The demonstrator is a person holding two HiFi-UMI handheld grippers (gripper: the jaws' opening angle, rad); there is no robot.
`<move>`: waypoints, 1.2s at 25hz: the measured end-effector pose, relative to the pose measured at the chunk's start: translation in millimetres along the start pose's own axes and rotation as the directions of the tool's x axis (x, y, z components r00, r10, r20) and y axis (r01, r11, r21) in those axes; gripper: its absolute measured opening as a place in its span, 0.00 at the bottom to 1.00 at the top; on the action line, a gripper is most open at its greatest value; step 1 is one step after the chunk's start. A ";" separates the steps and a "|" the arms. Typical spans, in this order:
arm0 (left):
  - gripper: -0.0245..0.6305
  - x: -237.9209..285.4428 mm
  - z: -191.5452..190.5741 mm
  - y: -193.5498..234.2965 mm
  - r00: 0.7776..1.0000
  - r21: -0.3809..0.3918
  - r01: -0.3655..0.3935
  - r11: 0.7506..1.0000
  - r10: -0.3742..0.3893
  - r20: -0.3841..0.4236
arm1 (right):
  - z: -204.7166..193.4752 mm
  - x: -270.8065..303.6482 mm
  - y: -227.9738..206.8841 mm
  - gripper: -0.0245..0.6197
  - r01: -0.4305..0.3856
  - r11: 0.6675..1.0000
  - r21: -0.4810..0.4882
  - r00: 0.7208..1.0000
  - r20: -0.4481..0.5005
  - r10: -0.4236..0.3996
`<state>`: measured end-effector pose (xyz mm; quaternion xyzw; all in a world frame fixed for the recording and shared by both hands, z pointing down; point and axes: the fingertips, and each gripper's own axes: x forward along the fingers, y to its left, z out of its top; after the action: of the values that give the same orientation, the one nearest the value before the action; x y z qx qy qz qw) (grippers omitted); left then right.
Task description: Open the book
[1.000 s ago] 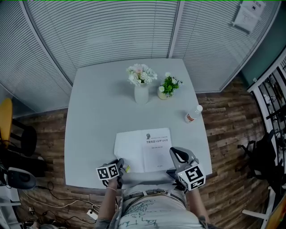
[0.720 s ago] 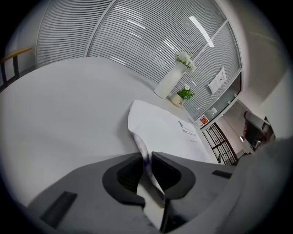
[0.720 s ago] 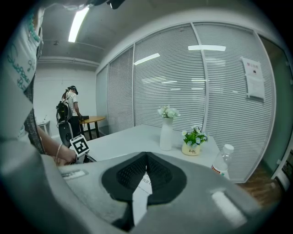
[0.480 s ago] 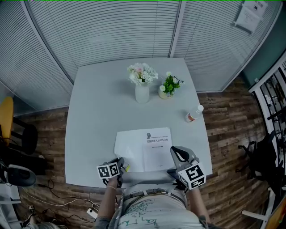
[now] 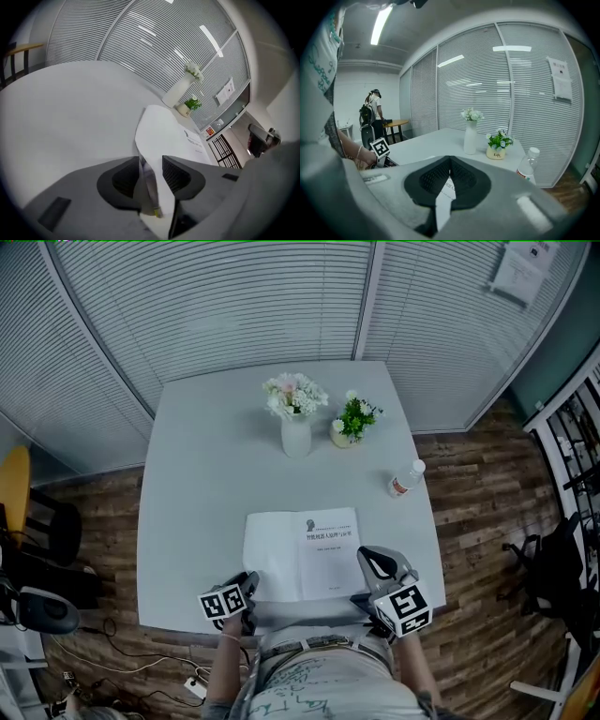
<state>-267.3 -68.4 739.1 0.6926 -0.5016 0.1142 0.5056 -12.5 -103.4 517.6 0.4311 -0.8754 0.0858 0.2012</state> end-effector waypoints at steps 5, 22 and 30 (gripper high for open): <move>0.41 -12.6 4.0 -2.7 0.998 0.019 -0.027 0.999 0.026 0.048 | -1.2 0.9 -3.5 0.04 -0.010 1.000 0.002 1.000 0.008 0.010; 0.41 -13.5 17.1 -44.6 0.998 0.167 -0.028 0.985 0.019 0.058 | -11.0 -0.3 -14.4 0.04 -0.041 0.999 -0.005 0.999 -0.004 0.041; 0.41 -11.1 18.7 -76.8 0.999 0.214 0.034 0.976 -0.042 0.032 | -15.6 -1.2 -16.5 0.04 -0.055 0.998 -0.003 0.998 -0.011 0.055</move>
<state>-216.8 -78.3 678.1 0.7543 -0.4823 0.1452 0.4211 5.5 -107.6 530.9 0.4062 -0.8858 0.0925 0.2043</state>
